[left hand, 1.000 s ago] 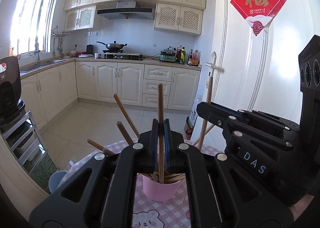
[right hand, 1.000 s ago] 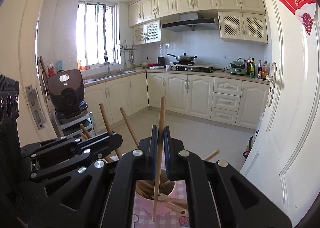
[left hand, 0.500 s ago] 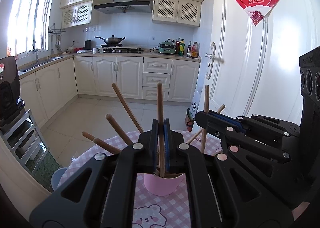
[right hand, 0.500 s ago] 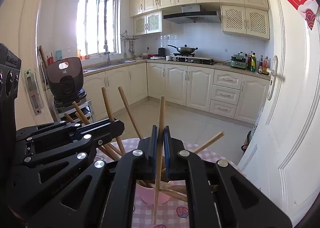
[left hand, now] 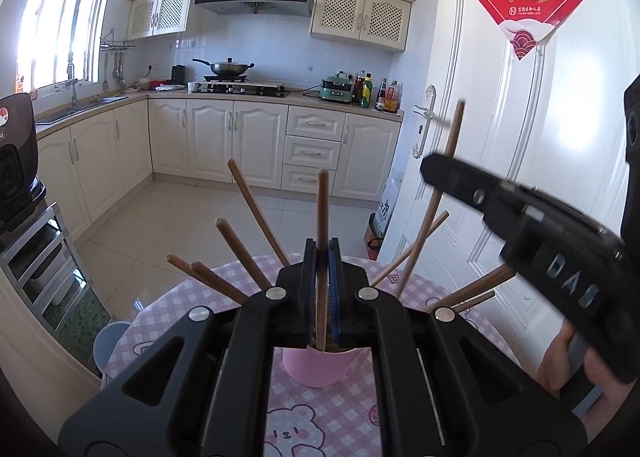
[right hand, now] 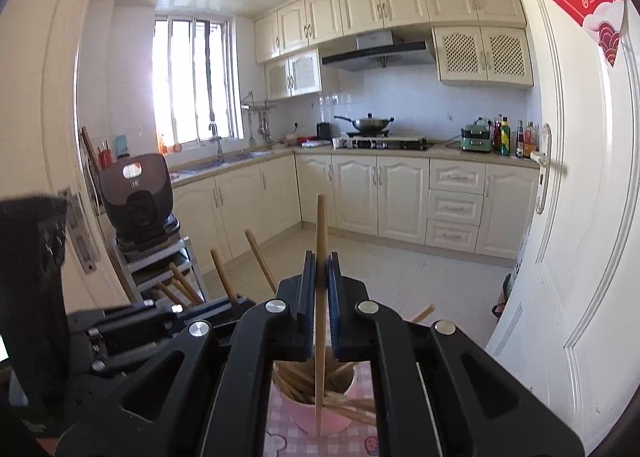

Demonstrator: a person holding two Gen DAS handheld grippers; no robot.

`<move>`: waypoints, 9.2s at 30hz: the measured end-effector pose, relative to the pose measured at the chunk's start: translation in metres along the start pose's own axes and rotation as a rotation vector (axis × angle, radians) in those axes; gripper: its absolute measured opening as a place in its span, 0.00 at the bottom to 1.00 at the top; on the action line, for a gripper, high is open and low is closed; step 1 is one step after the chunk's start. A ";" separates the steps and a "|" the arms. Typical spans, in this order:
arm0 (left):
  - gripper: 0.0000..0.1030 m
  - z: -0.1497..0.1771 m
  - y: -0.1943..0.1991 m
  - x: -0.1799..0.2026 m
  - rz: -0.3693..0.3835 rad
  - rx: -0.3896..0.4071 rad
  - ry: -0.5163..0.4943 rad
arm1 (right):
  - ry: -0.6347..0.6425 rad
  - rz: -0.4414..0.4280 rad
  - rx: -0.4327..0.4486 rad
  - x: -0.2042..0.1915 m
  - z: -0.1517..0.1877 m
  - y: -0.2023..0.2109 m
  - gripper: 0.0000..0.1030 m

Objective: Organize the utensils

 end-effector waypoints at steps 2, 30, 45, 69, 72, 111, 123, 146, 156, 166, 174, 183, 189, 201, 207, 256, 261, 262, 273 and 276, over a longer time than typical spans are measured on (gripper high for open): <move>0.06 -0.002 0.003 0.000 0.005 0.005 0.008 | -0.022 0.000 0.052 0.000 -0.012 0.007 0.04; 0.65 -0.001 0.032 -0.011 -0.104 0.030 -0.015 | 0.198 0.059 -0.145 -0.020 0.050 -0.018 0.08; 0.74 0.003 0.052 -0.013 -0.120 0.039 -0.002 | 0.163 0.064 -0.113 -0.019 0.047 0.004 0.46; 0.86 0.013 0.125 0.023 -0.143 0.111 -0.101 | 0.056 0.090 -0.029 -0.007 0.038 0.082 0.66; 0.87 0.018 0.136 0.029 -0.154 0.127 -0.117 | 0.039 0.084 -0.027 -0.007 0.043 0.094 0.67; 0.94 0.079 0.249 0.085 -0.182 0.267 -0.188 | 0.063 0.163 0.184 -0.038 0.078 0.233 0.92; 0.94 0.079 0.248 0.088 -0.196 0.269 -0.205 | 0.059 0.160 0.177 -0.035 0.080 0.231 0.92; 0.94 0.081 0.253 0.091 -0.200 0.283 -0.214 | 0.053 0.158 0.171 -0.036 0.083 0.233 0.92; 0.94 0.080 0.254 0.093 -0.212 0.284 -0.223 | 0.052 0.156 0.164 -0.036 0.083 0.232 0.92; 0.94 0.082 0.253 0.092 -0.215 0.287 -0.222 | 0.051 0.156 0.159 -0.038 0.084 0.232 0.92; 0.94 0.084 0.251 0.090 -0.223 0.291 -0.221 | 0.051 0.153 0.156 -0.041 0.085 0.232 0.92; 0.94 0.083 0.251 0.089 -0.227 0.291 -0.220 | 0.050 0.152 0.154 -0.042 0.084 0.232 0.92; 0.94 0.085 0.252 0.087 -0.228 0.292 -0.218 | 0.049 0.147 0.150 -0.043 0.084 0.230 0.92; 0.94 0.084 0.252 0.087 -0.233 0.294 -0.218 | 0.053 0.150 0.154 -0.043 0.083 0.230 0.92; 0.94 0.083 0.252 0.087 -0.231 0.294 -0.218 | 0.053 0.150 0.153 -0.044 0.083 0.229 0.92; 0.94 0.089 0.241 0.082 -0.246 0.278 -0.210 | 0.052 0.148 0.121 -0.041 0.090 0.218 0.92; 0.94 0.090 0.236 0.079 -0.251 0.269 -0.209 | 0.052 0.148 0.111 -0.041 0.092 0.212 0.92; 0.94 0.090 0.235 0.079 -0.252 0.268 -0.209 | 0.051 0.148 0.111 -0.040 0.092 0.211 0.92; 0.94 0.084 0.228 0.077 -0.264 0.266 -0.217 | 0.043 0.138 0.103 -0.037 0.087 0.199 0.92; 0.94 0.082 0.224 0.075 -0.264 0.260 -0.213 | 0.043 0.138 0.100 -0.036 0.086 0.195 0.92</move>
Point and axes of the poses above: each gripper's, at about its wrist camera, not at the fingertips, and y roughly against the way its jaws point, x to its right, z to its underside, the point moved 3 cm from there along -y, roughly the way its jaws point, and after that the axes turned 15 degrees about z, right-handed, at the moved point
